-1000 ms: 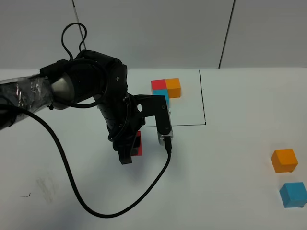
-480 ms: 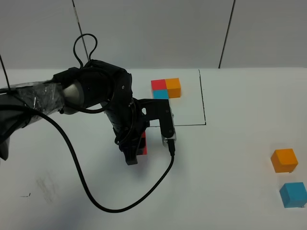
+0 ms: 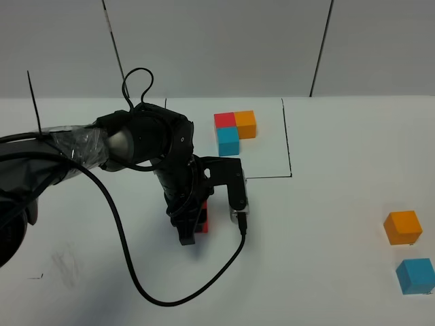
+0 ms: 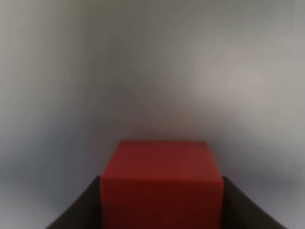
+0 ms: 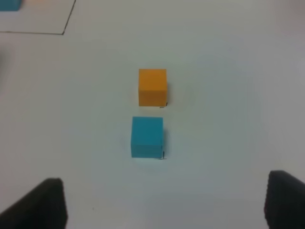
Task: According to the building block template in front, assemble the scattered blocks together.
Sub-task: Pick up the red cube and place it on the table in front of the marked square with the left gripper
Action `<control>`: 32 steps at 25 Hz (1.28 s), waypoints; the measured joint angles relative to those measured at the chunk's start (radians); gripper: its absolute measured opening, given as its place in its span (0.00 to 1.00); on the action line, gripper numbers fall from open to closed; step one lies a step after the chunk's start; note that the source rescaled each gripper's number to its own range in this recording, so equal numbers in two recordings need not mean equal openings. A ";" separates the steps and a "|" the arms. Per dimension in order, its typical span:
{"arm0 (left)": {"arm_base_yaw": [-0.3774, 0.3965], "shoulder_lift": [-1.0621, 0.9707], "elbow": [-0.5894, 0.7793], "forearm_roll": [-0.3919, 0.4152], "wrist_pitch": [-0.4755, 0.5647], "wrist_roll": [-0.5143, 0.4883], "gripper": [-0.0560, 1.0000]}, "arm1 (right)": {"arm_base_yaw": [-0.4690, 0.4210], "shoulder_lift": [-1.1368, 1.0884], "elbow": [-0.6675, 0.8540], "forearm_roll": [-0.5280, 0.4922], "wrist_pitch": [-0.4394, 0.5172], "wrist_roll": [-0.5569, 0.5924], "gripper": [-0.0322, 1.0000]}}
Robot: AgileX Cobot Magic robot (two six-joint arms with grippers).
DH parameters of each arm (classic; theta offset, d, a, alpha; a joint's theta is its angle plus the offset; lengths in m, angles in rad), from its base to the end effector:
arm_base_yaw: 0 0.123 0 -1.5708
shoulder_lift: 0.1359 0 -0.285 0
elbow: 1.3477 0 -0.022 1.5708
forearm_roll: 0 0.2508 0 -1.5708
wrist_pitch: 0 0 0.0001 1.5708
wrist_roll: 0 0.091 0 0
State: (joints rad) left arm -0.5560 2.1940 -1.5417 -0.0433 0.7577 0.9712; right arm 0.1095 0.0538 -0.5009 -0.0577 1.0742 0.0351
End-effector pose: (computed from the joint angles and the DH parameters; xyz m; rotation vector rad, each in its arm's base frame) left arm 0.3740 -0.2356 0.1258 1.9707 2.1165 0.0266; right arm 0.0032 -0.0043 0.2766 -0.0771 2.1079 0.0165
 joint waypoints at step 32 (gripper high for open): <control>0.000 0.019 -0.019 -0.020 0.043 0.010 0.74 | 0.000 0.000 0.000 0.000 -0.001 0.000 0.72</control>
State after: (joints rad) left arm -0.5560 2.2132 -1.5602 -0.0635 0.8005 0.9815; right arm 0.1095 0.0538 -0.5009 -0.0577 1.0732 0.0351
